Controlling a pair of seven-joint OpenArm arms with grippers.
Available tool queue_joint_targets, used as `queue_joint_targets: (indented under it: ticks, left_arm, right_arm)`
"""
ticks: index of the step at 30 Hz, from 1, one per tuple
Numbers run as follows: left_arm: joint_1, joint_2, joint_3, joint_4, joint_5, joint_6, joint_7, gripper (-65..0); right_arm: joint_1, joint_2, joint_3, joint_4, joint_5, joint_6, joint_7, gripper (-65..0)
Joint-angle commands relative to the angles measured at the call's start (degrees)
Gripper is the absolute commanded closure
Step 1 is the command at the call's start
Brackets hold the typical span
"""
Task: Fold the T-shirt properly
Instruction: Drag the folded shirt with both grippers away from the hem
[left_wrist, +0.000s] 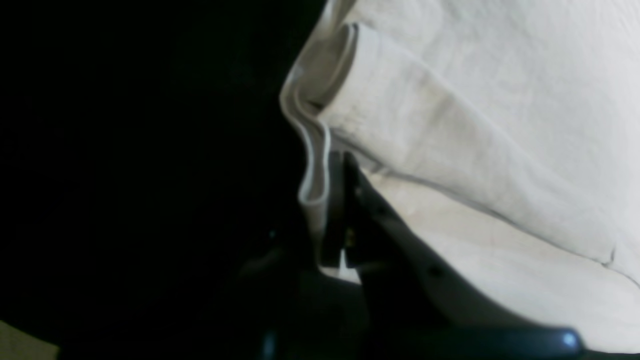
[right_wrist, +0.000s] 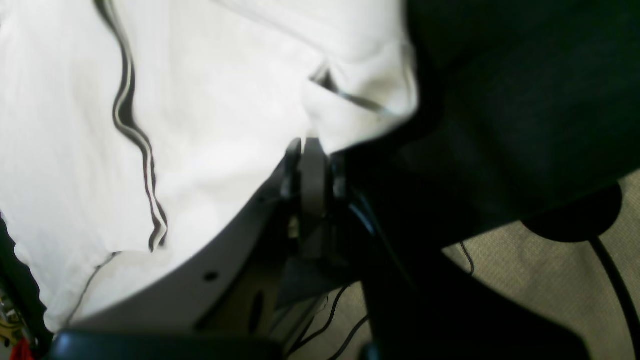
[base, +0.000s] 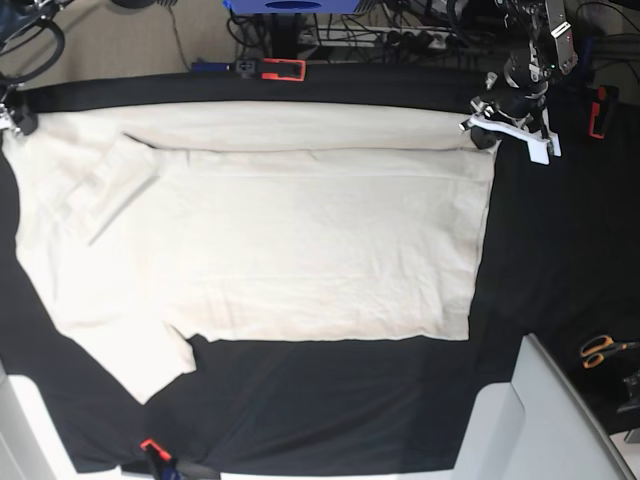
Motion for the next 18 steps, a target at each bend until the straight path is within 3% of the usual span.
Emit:
queue_joint_targets:
  ticks: [1,18]
  left_arm:
    - [0.75,-0.68,-0.46,0.43,0.86,0.79,-0.04,0.0]
    - [2.77,-0.68,-0.55,0.43,0.86,0.79,-0.13,0.0]
  right_arm:
    - [0.15,1.68,0.3,0.99,0.81,0.59,0.81,0.0]
    - [0.15,1.94,0.21,0.99,0.81,0.86,0.81,0.0]
